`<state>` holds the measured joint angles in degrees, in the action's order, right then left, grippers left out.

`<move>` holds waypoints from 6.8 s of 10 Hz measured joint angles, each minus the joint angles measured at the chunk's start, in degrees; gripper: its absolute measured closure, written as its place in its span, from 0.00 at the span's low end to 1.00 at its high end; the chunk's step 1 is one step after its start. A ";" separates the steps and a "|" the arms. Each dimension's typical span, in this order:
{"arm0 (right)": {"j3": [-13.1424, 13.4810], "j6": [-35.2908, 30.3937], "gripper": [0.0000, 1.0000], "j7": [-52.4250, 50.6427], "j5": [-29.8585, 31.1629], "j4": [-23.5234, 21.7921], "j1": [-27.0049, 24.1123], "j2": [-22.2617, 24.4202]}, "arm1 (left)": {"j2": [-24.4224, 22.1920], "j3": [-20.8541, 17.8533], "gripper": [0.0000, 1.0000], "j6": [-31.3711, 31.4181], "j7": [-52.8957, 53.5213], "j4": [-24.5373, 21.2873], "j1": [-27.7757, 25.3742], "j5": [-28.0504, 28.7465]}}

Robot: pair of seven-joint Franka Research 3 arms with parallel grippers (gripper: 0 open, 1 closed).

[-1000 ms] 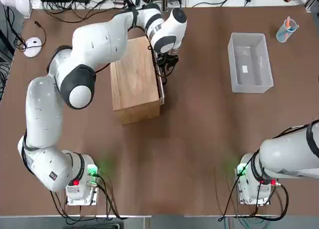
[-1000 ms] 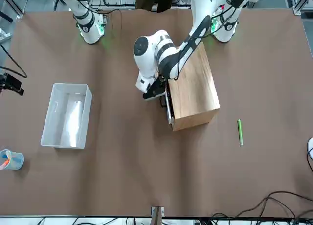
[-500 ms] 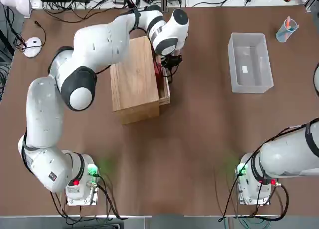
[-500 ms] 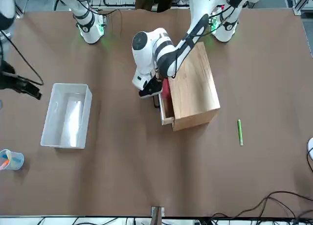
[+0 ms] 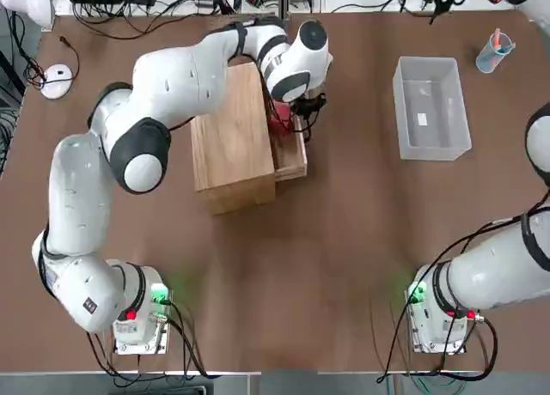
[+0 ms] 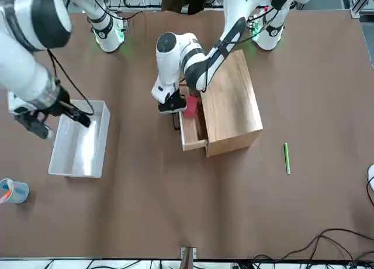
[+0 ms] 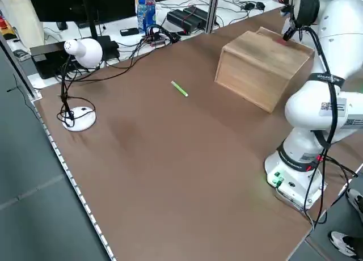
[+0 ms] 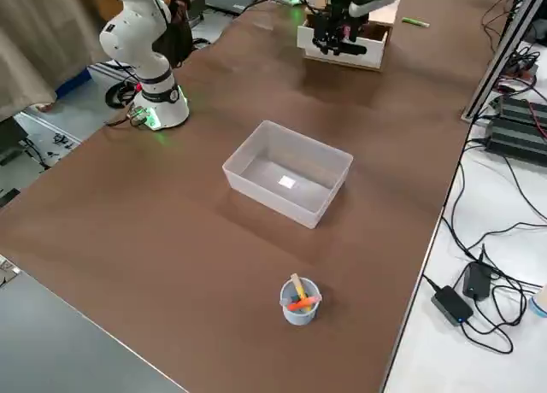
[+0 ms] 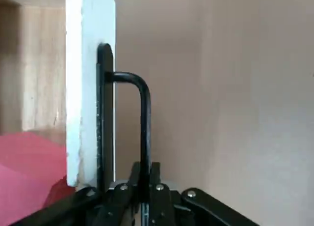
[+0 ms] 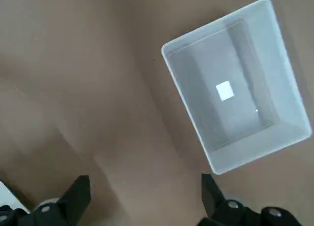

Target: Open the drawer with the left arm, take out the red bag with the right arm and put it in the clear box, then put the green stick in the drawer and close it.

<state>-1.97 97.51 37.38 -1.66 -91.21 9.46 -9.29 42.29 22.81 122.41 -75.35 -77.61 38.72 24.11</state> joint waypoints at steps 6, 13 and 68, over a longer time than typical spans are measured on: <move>0.07 1.38 0.00 18.93 -3.75 -2.06 3.42 -3.14 | 0.50 -0.08 0.90 1.75 0.08 0.02 0.20 0.01; 1.08 15.79 0.00 27.10 -3.72 -13.41 5.12 -0.77 | 2.84 -0.04 0.17 9.03 0.16 1.64 1.08 0.09; 0.87 28.98 0.41 112.24 3.39 1.66 38.41 -22.14 | -9.51 -31.22 0.82 20.23 78.82 -32.81 -32.26 -31.09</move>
<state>-1.11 126.49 149.62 1.73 -89.55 47.87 -31.43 32.77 -8.40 142.64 3.47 -110.42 6.47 -6.98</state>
